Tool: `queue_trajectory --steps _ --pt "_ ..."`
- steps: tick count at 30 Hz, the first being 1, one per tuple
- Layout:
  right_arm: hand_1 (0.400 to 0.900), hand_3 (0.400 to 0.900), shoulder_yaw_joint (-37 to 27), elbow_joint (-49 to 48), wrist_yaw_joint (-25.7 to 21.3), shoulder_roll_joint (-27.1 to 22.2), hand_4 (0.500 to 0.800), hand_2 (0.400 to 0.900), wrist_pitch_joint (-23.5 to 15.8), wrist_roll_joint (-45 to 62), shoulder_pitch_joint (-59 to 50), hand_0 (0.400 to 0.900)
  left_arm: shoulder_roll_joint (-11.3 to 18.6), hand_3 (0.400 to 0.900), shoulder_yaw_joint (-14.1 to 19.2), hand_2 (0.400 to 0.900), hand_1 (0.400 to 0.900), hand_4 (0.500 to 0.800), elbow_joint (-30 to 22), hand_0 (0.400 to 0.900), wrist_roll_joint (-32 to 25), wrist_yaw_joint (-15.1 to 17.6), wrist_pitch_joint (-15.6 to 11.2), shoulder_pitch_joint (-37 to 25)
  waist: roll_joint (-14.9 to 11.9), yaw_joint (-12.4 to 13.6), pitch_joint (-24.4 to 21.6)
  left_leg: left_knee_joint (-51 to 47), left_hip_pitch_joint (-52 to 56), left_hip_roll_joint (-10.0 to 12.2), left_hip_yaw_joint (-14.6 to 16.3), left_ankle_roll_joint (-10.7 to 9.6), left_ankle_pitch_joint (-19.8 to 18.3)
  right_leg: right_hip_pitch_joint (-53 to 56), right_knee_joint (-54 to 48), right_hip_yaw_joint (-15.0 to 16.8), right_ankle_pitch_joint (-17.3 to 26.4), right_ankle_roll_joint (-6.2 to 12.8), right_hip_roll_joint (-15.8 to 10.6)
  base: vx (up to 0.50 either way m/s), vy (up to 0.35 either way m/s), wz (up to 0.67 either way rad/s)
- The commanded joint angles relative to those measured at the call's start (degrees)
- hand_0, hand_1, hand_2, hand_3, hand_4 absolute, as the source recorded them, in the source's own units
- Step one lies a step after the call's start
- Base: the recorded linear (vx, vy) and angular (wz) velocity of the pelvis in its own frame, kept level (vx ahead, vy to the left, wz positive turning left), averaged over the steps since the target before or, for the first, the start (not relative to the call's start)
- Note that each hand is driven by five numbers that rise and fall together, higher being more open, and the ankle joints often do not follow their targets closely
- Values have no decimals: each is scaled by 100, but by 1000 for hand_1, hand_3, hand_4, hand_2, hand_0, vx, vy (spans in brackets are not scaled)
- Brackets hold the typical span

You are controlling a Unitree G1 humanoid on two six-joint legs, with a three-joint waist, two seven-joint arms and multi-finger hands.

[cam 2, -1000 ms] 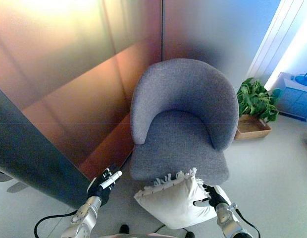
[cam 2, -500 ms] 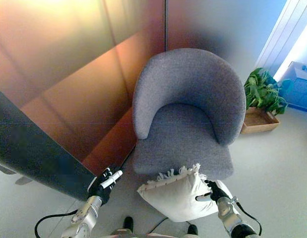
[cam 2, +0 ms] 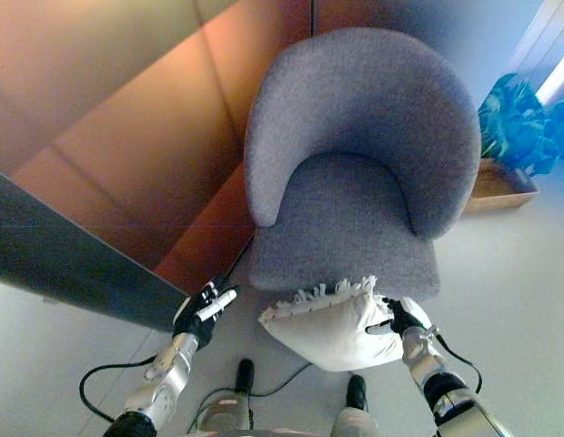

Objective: Pick up the pillow and put it on the sofa.

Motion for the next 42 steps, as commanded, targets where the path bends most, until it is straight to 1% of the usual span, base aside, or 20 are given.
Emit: queue_trajectory --steps 1,6,10,13,20,26,30,33,38,42 --pt "900 900 259 42 -394 -395 800 900 -98 111 -1049 900 349 900 -245 900 900 800 -161 900 -192 17 -662 -874 -269 152 266 351 -173 33 -243 146 -363 -474 393 298 37 313 -579 -95 2 0" --pt "900 900 368 235 -533 -398 800 900 -32 189 -1528 900 354 900 -346 900 900 800 -144 900 -287 122 -802 -1201 -238 155 529 439 -423 13 -302 146 -349 -669 434 323 56 305 -582 -104 -5 0" --pt "900 900 442 343 -634 -420 800 900 28 287 -1882 900 373 900 -431 900 900 800 -207 900 -319 244 -837 -1407 -221 162 715 486 -597 4 -344 143 -322 -803 443 340 89 290 -560 -98 -13 -1" --pt "900 900 451 386 -665 -473 800 900 28 310 -2060 900 400 900 -464 900 900 800 -229 900 -330 263 -896 -1502 -220 171 820 519 -731 -1 -356 136 -299 -917 460 338 114 292 -561 -92 -15 -1" --pt "900 900 537 582 -585 -559 800 900 77 238 -2436 900 435 900 -535 900 900 800 -263 900 -347 321 -1004 -1722 -194 184 1023 586 -944 -18 -386 135 -255 -1117 519 333 159 286 -560 -61 -4 0" --pt "900 900 677 780 -435 -623 800 900 193 130 -2795 900 450 900 -571 900 900 800 -316 900 -350 396 -1117 -1953 -181 199 1196 579 -1081 -25 -361 133 -207 -1256 513 303 213 278 -554 -55 -1 -1" --pt "900 900 805 878 -9 -656 800 900 362 16 -2949 900 475 900 -565 900 900 800 -314 900 -350 412 -1112 -2086 -194 212 1255 586 -1131 -53 -352 135 -193 -1326 546 286 227 279 -559 -9 0 0" --pt "900 900 894 948 168 -664 800 900 365 11 -2975 900 485 900 -548 900 900 800 -296 900 -321 395 -1108 -2117 -217 232 1268 608 -1137 -70 -352 133 -199 -1328 561 267 223 275 -570 0 0 0" --pt "900 900 916 1009 255 -678 800 900 343 31 -3049 900 506 900 -543 900 900 800 -282 900 -313 409 -1073 -2199 -231 238 1299 639 -1124 -81 -345 137 -215 -1324 587 248 221 267 -570 0 0 0" --pt "900 900 906 1025 413 -683 800 900 358 -8 -3063 900 490 900 -540 900 900 800 -261 900 -313 413 -1085 -2233 -226 225 1330 642 -1114 -91 -326 141 -222 -1339 601 251 226 269 -565 0 0 0"
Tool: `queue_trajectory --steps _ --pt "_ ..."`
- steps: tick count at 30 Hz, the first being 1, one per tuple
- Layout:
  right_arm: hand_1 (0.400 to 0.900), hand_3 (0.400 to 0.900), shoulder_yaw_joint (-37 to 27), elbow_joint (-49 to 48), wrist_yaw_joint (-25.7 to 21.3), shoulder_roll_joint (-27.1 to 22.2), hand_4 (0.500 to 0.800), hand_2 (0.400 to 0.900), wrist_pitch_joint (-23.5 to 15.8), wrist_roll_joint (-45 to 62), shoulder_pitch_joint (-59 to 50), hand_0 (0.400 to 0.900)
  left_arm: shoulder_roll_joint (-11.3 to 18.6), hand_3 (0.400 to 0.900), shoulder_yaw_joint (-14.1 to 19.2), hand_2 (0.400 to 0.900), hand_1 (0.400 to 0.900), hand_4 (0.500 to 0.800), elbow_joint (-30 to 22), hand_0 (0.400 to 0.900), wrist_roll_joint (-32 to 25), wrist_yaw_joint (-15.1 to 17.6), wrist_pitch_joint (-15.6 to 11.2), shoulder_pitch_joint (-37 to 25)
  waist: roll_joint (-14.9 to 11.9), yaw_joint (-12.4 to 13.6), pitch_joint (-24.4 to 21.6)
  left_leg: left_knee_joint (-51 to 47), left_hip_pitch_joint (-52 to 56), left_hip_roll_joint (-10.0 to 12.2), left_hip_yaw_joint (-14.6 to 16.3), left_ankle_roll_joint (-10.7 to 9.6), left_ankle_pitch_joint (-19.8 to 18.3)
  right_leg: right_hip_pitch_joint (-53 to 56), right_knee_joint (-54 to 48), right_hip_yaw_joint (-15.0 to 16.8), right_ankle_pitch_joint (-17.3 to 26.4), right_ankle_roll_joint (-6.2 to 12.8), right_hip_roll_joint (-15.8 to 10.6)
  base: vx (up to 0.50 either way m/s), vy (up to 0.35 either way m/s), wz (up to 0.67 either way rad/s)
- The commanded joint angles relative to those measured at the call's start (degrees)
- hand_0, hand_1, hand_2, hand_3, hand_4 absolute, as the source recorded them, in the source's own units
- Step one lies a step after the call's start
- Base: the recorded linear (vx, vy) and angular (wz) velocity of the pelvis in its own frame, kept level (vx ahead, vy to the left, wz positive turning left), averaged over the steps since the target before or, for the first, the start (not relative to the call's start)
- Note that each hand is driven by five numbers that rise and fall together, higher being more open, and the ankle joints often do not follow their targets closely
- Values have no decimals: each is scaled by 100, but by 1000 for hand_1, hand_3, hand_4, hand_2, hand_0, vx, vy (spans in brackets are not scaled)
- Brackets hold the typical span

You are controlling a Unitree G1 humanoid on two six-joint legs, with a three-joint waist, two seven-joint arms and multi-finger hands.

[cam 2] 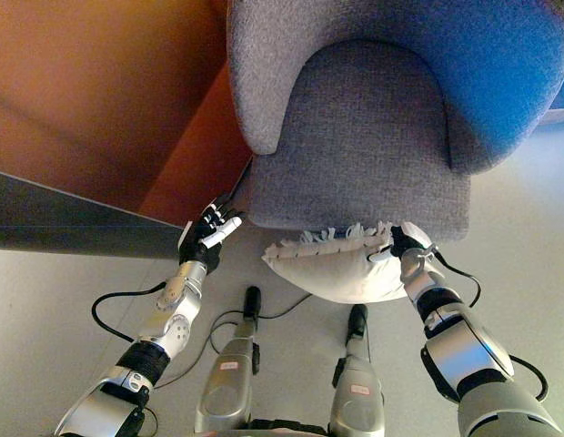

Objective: Pick up the pillow and put it on the sofa.

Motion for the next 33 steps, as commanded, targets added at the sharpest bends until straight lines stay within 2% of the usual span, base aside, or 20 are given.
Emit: queue_trajectory --steps 1,3,4,5,6,11,33 --pt "900 900 285 104 78 -456 800 900 11 -243 -663 900 270 900 -195 900 900 800 -262 900 -29 29 -578 -476 -273 190 119 418 -201 -67 -208 146 -523 -571 564 291 100 285 -558 0 0 0" --pt "900 900 312 105 163 -459 800 900 -11 -291 -652 900 277 900 -187 900 900 800 -278 900 -31 41 -559 -494 -275 188 134 413 -192 -70 -197 147 -523 -571 566 285 103 292 -567 0 0 0" --pt "853 853 327 109 172 -466 772 853 -26 -287 -655 853 269 900 -187 900 900 800 -271 900 -22 49 -559 -511 -277 185 142 412 -186 -70 -194 147 -524 -570 567 279 106 294 -572 0 0 0" --pt "504 504 338 113 188 -477 562 504 -39 -289 -668 504 265 900 -179 900 900 800 -245 900 -24 42 -566 -528 -278 180 146 411 -178 -71 -190 147 -524 -568 570 279 105 292 -572 0 0 0" --pt "400 400 347 122 206 -487 500 400 -53 -301 -685 400 262 900 -175 900 900 800 -198 900 -35 24 -588 -547 -280 176 148 409 -171 -71 -182 147 -524 -565 568 277 106 291 -571 0 0 0" --pt "400 400 353 104 160 -483 500 400 -45 -305 -689 400 226 900 -188 900 900 800 -125 900 -46 14 -678 -569 -274 159 162 408 -160 -74 -165 147 -522 -566 570 277 112 292 -573 0 0 0" --pt "400 400 254 -99 -34 -579 500 400 -128 -314 -609 400 210 900 -157 900 900 800 -96 900 -111 7 -710 -536 -286 119 114 352 -19 -124 -115 178 -549 -488 548 253 129 301 -582 0 0 0"
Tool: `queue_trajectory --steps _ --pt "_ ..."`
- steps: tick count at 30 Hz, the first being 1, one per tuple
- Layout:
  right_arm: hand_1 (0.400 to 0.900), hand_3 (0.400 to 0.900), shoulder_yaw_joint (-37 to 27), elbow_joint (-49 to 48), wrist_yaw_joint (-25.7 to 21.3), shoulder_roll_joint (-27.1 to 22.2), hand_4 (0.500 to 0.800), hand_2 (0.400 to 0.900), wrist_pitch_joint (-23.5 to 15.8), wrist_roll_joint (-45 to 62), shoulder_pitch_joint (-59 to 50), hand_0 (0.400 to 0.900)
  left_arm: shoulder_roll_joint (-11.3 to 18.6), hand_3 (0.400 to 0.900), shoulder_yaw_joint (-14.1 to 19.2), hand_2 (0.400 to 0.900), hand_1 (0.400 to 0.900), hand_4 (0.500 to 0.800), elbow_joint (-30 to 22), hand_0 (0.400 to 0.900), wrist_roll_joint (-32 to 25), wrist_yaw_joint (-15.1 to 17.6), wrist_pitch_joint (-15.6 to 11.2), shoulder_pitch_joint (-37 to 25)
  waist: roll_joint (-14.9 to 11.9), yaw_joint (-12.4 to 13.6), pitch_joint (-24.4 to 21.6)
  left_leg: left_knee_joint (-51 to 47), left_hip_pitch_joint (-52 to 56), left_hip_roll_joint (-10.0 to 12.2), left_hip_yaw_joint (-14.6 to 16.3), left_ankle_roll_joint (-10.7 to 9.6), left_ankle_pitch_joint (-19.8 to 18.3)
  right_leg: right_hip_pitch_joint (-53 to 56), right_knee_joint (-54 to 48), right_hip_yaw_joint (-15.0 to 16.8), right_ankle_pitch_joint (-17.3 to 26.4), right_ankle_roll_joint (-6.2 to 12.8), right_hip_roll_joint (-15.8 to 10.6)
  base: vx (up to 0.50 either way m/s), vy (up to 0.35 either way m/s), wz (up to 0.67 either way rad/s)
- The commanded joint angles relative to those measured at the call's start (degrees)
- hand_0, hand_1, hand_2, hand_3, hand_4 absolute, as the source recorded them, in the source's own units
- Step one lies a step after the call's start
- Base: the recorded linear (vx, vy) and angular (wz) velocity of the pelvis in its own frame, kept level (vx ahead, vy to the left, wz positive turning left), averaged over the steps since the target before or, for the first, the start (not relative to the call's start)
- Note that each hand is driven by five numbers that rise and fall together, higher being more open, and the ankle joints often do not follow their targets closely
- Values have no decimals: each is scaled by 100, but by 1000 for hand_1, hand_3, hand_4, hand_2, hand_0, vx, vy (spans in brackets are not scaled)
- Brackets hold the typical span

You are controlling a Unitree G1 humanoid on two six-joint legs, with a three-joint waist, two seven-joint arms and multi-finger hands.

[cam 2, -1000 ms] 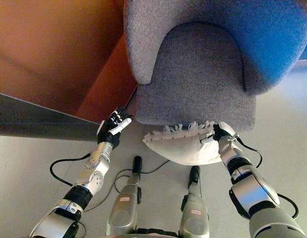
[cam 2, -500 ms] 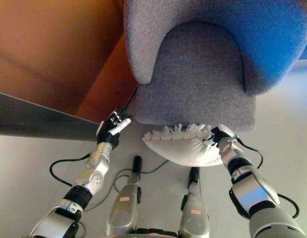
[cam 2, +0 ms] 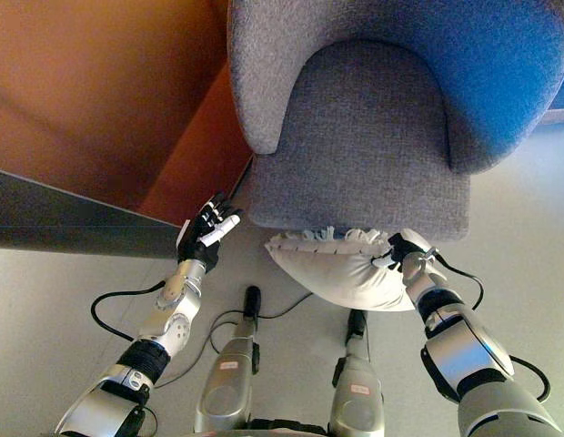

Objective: Pick up the pillow and put it on the sofa.

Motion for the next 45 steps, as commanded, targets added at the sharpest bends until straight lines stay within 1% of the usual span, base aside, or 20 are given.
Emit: queue_trajectory --steps 1,6,14,18,23,27,30,34,36,43,45 --pt "400 400 193 -267 -357 -582 500 400 -145 -113 -580 400 224 900 -138 900 900 800 -174 900 -111 -41 -567 -469 -288 125 68 328 2 -111 -116 177 -554 -461 524 256 121 303 -568 0 0 0" --pt "400 400 114 -620 -322 -646 500 400 -125 -182 -383 400 201 900 -47 900 900 800 -92 900 -97 12 -487 -375 -381 100 -111 289 168 -94 -80 166 -582 -283 479 253 85 321 -554 8 -2 0" --pt "400 400 -31 -1525 3 -786 500 400 147 -386 356 400 121 900 127 900 900 800 27 900 116 43 -217 101 -573 66 -711 64 739 0 22 134 -584 291 329 181 7 350 -517 106 -19 1" --pt "400 400 -149 -2103 265 -885 500 400 388 -555 779 400 104 900 255 900 900 800 68 900 196 -47 -79 412 -656 36 -1106 0 1032 49 81 114 -586 598 268 149 -27 349 -516 177 -7 0" --pt "400 400 -473 -2745 582 -1112 500 400 515 -841 1375 400 121 900 415 900 900 800 -101 900 309 -204 139 924 -700 39 -1546 -136 1394 95 172 107 -582 967 167 69 -54 354 -511 193 7 -1" --pt "400 400 -704 -3076 858 -1266 500 400 506 -1079 1682 400 151 900 536 900 900 800 -146 900 357 -325 295 1249 -716 42 -1820 -177 1616 102 218 116 -626 1183 124 15 -72 349 -508 162 18 1" --pt "400 400 -754 -3191 1050 -1394 500 400 502 -1225 1665 400 184 900 605 900 900 800 -134 900 370 -373 409 1366 -727 49 -1961 -207 1724 118 244 116 -647 1291 95 -26 -77 356 -513 103 15 0" --pt "400 400 -760 -3336 1233 -1518 500 400 569 -1291 1476 400 211 900 626 900 900 800 -112 900 372 -392 492 1442 -741 61 -2065 -215 1790 128 271 117 -660 1367 70 -65 -72 356 -522 49 11 -2" --pt "400 400 -739 -3401 1333 -1587 500 400 625 -1311 1297 400 216 900 649 900 900 800 -83 900 387 -430 509 1480 -754 69 -2118 -211 1809 134 284 115 -662 1388 69 -67 -69 355 -526 27 10 -5" --pt "400 400 -613 -3445 1578 -1815 500 400 642 -1163 656 400 229 900 640 900 900 800 -39 900 311 -456 570 1526 -789 78 -2281 -207 1818 148 316 109 -642 1392 79 -63 -55 347 -526 6 13 -4" --pt "400 400 -567 -3406 1639 -1917 500 400 577 -1170 457 400 224 900 622 900 900 800 -10 900 297 -451 571 1531 -802 82 -2335 -202 1813 152 322 104 -636 1385 85 -65 -50 346 -524 -4 12 -3"
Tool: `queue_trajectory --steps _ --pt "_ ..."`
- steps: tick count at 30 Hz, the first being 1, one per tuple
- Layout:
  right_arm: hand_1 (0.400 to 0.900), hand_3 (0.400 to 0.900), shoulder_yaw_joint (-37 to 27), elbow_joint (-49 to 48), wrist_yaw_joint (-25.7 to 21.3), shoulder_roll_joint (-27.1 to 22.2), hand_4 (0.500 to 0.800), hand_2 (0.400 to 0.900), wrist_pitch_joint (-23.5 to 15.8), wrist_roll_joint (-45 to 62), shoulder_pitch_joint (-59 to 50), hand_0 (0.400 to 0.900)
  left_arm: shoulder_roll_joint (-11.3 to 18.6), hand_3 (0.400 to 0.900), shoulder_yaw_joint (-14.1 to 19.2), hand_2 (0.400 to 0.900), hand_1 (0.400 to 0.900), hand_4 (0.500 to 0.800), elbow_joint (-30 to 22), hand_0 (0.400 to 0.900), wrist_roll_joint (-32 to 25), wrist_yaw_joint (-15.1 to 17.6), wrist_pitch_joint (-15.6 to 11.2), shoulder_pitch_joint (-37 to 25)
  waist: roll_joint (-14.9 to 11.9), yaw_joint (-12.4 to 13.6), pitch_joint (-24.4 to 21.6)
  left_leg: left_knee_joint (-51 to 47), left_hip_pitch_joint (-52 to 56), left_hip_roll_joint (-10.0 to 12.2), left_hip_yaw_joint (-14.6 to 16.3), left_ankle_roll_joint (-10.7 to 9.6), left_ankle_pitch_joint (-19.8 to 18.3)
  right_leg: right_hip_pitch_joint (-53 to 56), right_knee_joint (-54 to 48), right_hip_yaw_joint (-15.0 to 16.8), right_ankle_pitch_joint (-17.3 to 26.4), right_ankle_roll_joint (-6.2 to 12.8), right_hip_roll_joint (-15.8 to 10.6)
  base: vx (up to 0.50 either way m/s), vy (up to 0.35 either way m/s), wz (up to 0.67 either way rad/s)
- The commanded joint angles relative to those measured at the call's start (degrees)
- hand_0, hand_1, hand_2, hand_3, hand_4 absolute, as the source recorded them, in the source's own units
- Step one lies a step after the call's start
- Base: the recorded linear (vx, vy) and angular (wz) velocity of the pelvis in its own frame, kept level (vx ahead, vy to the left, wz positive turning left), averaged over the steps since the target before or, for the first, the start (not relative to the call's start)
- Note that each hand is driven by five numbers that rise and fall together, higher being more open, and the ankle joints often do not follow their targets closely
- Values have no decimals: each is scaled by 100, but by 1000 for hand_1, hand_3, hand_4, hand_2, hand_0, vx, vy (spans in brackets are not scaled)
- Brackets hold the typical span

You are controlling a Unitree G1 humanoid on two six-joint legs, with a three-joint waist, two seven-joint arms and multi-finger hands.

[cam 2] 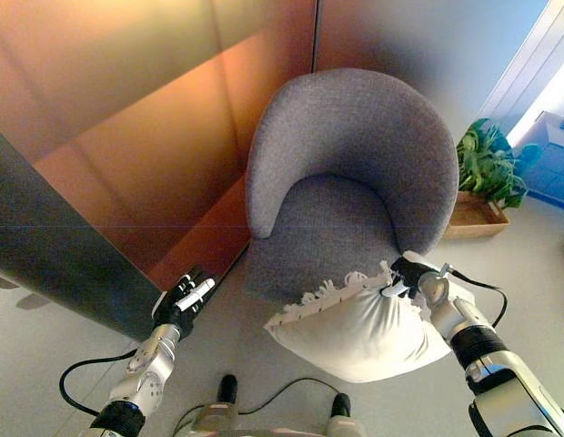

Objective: Pick up the pillow and put it on the sofa.

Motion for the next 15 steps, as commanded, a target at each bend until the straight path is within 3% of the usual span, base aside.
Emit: queue_trajectory --steps 1,9,15 --pt "400 400 91 -203 -187 -808 500 400 -195 -75 -1431 400 195 900 -299 900 900 800 9 900 161 -186 -321 -275 -286 111 -884 79 294 104 109 75 -307 8 168 -93 64 351 -478 -7 10 -3" --pt "400 400 416 41 67 -1221 500 400 -302 77 -2418 400 196 900 -398 900 900 800 66 900 92 -142 -304 -313 -349 157 -1036 90 262 98 89 59 -265 -10 175 -106 92 347 -464 0 0 0" --pt "400 400 676 438 -32 -1467 500 400 -285 410 -3144 400 267 900 -499 900 900 800 -11 900 83 -242 -343 -198 -402 255 -1126 82 218 110 56 43 -246 -29 179 -179 89 344 -452 41 1 5"
